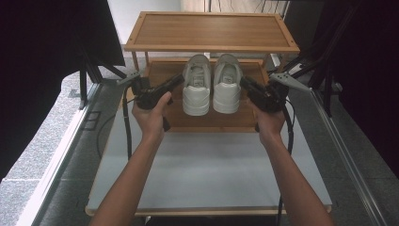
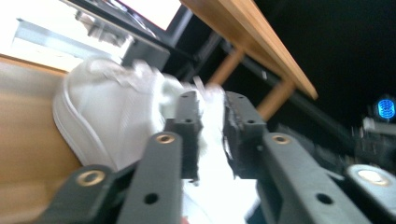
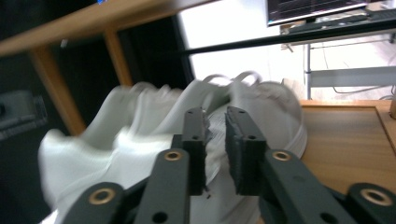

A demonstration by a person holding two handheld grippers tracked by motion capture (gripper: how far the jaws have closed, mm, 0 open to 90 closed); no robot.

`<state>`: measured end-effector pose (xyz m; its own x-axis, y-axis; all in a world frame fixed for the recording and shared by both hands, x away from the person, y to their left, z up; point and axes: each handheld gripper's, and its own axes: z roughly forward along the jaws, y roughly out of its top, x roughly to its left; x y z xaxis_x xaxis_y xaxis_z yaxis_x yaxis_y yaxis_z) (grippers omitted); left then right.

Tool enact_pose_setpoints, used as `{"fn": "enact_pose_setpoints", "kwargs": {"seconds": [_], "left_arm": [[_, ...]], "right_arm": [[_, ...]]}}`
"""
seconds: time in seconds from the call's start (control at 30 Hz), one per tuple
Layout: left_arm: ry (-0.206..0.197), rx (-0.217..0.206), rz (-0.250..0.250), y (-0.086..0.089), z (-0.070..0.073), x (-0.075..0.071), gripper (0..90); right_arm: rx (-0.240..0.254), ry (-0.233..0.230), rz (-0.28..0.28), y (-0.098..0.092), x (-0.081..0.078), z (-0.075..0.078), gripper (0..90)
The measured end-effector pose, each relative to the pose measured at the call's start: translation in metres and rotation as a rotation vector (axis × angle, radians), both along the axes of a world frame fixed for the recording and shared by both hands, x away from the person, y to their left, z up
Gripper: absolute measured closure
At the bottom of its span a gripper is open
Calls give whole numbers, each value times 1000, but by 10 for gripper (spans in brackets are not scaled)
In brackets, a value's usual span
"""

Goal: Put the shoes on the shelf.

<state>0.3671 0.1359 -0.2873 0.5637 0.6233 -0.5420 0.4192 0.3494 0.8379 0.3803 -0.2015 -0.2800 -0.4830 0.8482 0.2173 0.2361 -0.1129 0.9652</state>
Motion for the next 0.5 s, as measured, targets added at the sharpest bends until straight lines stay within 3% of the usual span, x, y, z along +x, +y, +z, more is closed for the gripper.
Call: {"fn": "enact_pose_setpoints", "kwargs": {"seconds": [0.03,0.1,0.13,0.2,0.23,0.3,0.5], "left_arm": [[0,0,0,0,0,0,793],[-11,45,-15,-1,-1,-13,810],[-12,66,-26,-2,-2,-19,838],[-16,116,-45,-5,-7,-28,854],[-20,143,-49,-7,-9,-31,854],[-16,165,-61,-6,-15,-35,883],[-2,219,-97,-10,-27,-34,892]], "right_arm": [[-19,0,18,1,-6,0,808],[-36,0,35,2,-11,-1,828],[-75,3,68,7,-22,-3,876],[-138,-2,94,13,-30,-9,888],[-138,-2,94,13,-30,-9,888],[-194,-12,125,21,-37,-14,889],[-210,-8,179,27,-38,-21,888]]}}
